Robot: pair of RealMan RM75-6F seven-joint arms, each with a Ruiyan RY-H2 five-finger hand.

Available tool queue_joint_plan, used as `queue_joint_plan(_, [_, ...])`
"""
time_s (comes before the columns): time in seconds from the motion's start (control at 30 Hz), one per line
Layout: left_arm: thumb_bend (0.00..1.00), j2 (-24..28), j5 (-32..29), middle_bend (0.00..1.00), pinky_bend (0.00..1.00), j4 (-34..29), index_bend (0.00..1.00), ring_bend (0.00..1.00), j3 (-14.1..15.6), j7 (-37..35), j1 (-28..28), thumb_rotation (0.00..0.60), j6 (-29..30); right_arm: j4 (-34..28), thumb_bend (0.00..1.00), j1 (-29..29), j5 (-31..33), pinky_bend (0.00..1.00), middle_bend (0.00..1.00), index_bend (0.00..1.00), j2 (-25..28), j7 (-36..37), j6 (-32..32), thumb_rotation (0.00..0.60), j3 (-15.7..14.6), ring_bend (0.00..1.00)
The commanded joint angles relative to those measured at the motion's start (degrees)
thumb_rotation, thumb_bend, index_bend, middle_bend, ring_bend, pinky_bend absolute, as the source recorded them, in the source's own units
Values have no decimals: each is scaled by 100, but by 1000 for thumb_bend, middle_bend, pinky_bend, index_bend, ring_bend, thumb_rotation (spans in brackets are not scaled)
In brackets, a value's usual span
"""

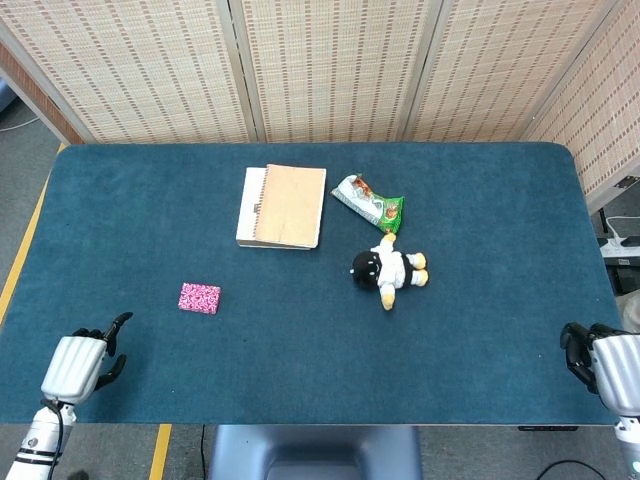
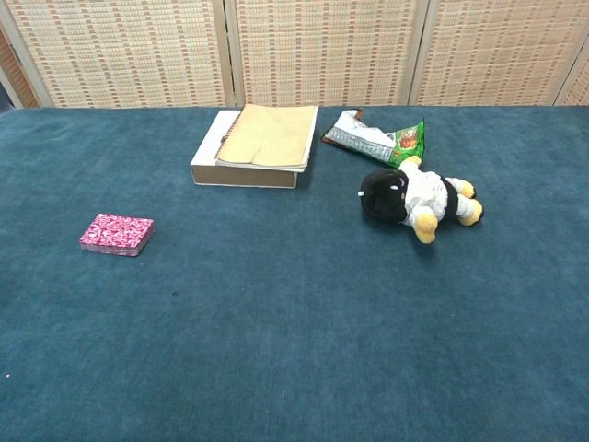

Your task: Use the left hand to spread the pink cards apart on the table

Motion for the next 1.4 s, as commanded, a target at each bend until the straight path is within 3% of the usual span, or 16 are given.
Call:
queue_joint_plan(0.03, [343,-74,161,875,814,121,100,876,64,5,-8,600,68,3,422,6,-79,869,863,980,17,97,-14,600,-38,732])
queue_joint_plan(0.23, [344,-132,274,994,990,-14,157,999,50,149,-157,600,-74,109,422,-9,-206,869,863,980,-61,215,88,600,-53,732])
queue_joint_plan(0.33, [343,-169,312,1000,1000,-113,208,1000,-24,331,-340,600,-261,140,422,28,-213,869,863,980,-94,169,1,600,-61,732])
queue_joint_plan(0.43, [341,-119,141,1000,1000,-368,184,1000,-119,605,-623,600,-764,109,422,76,-229,869,863,980,-39,210,-127,600,-96,732])
queue_joint_plan(0.63, [357,-105,-698,1000,1000,-820,177,1000,-449,1239,-1104,600,-1664,112,422,74,-305,869,863,980,-18,205,-137,600,-146,732])
queue_joint_plan(0.8, [355,-324,-1814,1000,1000,-1068,184,1000,-783,2289,-1368,600,-1901,140,422,73,-305,869,863,980,-45,232,-110,600,-129,732])
queue_joint_plan(1.13, [356,-1049,-4015,1000,1000,-1108,281,1000,-1233,3830,-1901,600,-1479,142,422,91,-328,869,863,980,-4,281,-147,600,-150,732])
queue_joint_plan(1.4, [354,-1706,-4527,1000,1000,-711,245,1000,-1324,4039,-2180,600,-979,140,421,104,-319,869,863,979,-4,273,-181,600,-151,732])
